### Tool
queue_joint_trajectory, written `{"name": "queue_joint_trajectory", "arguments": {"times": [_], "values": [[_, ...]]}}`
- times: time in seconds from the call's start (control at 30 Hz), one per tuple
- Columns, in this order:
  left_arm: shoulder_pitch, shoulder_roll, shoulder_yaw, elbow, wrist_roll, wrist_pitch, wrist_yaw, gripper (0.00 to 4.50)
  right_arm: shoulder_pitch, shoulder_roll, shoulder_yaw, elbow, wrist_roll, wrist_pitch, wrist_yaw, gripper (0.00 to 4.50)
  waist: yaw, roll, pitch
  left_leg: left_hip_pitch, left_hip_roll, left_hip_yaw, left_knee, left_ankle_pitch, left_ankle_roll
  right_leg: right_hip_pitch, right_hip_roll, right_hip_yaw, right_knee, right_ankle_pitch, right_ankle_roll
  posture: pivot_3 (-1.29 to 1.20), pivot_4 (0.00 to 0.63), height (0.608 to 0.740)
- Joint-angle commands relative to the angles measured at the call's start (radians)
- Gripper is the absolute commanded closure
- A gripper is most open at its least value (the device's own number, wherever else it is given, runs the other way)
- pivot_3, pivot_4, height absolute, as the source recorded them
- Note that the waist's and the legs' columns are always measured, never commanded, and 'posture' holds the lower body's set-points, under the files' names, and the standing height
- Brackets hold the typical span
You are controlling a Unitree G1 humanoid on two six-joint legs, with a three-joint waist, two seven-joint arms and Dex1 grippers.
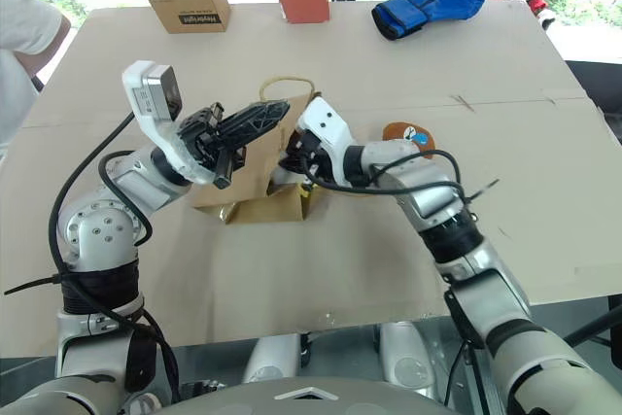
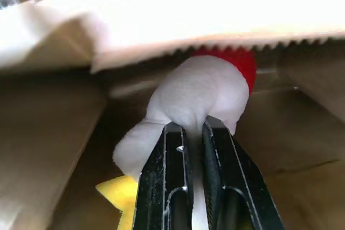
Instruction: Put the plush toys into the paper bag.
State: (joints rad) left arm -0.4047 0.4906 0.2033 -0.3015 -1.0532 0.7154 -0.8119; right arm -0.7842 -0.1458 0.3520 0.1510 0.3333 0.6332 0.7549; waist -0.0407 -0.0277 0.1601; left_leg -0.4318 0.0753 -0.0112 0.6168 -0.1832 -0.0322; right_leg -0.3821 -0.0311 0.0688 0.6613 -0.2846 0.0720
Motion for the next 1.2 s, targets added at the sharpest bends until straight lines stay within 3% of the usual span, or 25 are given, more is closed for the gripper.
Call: {"name": "queue_joint_trajectory", "arguments": {"times": [0.03,0.2,0.47,0.57,0.7,0.8,0.97,1.0,1.2], "values": [[0.029,0.022,0.036,-0.062,0.017,-0.035,0.014,4.50,0.019,0.004,-0.058,-0.012,0.041,-0.028,0.047,3.24,0.008,0.000,0.000,0.000,0.000,0.000,0.000,0.000,0.000,0.000,0.000,0.000,0.000,0.000,0.000,0.00,0.150,0.740],[0.059,0.054,0.067,-0.044,0.093,-0.102,0.014,4.50,0.154,-0.128,-0.089,-0.273,0.011,-0.008,0.011,0.92,0.020,0.000,0.000,-0.001,0.000,0.000,0.000,0.000,0.000,0.000,-0.001,-0.001,-0.001,0.000,0.000,0.00,0.150,0.740],[0.078,0.035,0.074,-0.033,0.125,-0.152,0.032,4.50,0.310,-0.284,-0.374,-0.652,0.152,0.171,-0.107,0.92,0.024,0.000,0.001,0.000,0.000,0.001,0.000,0.000,0.000,0.000,0.000,0.000,-0.001,0.000,0.000,0.00,0.150,0.740],[0.069,0.022,0.062,-0.025,0.142,-0.167,0.034,4.50,0.318,-0.369,-0.451,-0.610,0.118,0.206,-0.153,0.92,0.026,0.000,0.001,0.000,0.000,0.002,0.000,0.000,0.000,0.000,-0.001,0.001,-0.001,0.000,0.000,0.00,0.150,0.740],[0.050,0.011,0.045,-0.005,0.156,-0.181,0.019,4.50,0.266,-0.465,-0.311,-0.318,-0.073,0.145,-0.190,0.92,0.023,0.000,0.001,0.001,0.000,0.003,0.001,0.000,0.000,0.000,-0.001,0.002,-0.001,-0.001,-0.002,0.00,0.150,0.740],[0.031,0.008,0.033,0.009,0.157,-0.184,0.008,4.50,0.226,-0.435,-0.276,-0.155,-0.075,0.126,-0.147,1.83,0.021,0.000,0.001,0.001,0.000,0.003,0.001,0.000,0.000,0.000,-0.001,0.003,-0.002,-0.002,-0.004,0.00,0.150,0.740],[0.013,0.003,0.028,0.010,0.149,-0.177,0.008,4.50,0.215,-0.419,-0.267,-0.043,-0.110,0.042,-0.116,4.25,0.015,0.000,0.001,0.000,0.000,0.002,-0.001,0.000,0.000,0.000,0.000,0.003,-0.001,0.000,0.000,0.00,0.150,0.740],[0.010,0.001,0.029,0.010,0.147,-0.175,0.010,4.50,0.219,-0.418,-0.274,-0.042,-0.113,0.031,-0.116,4.48,0.015,0.000,0.001,0.000,0.000,0.002,-0.001,0.000,0.000,0.000,0.000,0.003,-0.002,0.000,0.000,0.00,0.150,0.740],[0.001,-0.007,0.041,0.017,0.118,-0.154,0.019,4.50,0.305,-0.415,-0.378,-0.306,0.028,-0.027,-0.026,4.48,0.020,0.000,0.001,0.000,0.000,0.002,0.000,0.000,0.000,0.000,0.000,0.003,-0.001,0.000,0.000,0.00,0.150,0.740]]}}
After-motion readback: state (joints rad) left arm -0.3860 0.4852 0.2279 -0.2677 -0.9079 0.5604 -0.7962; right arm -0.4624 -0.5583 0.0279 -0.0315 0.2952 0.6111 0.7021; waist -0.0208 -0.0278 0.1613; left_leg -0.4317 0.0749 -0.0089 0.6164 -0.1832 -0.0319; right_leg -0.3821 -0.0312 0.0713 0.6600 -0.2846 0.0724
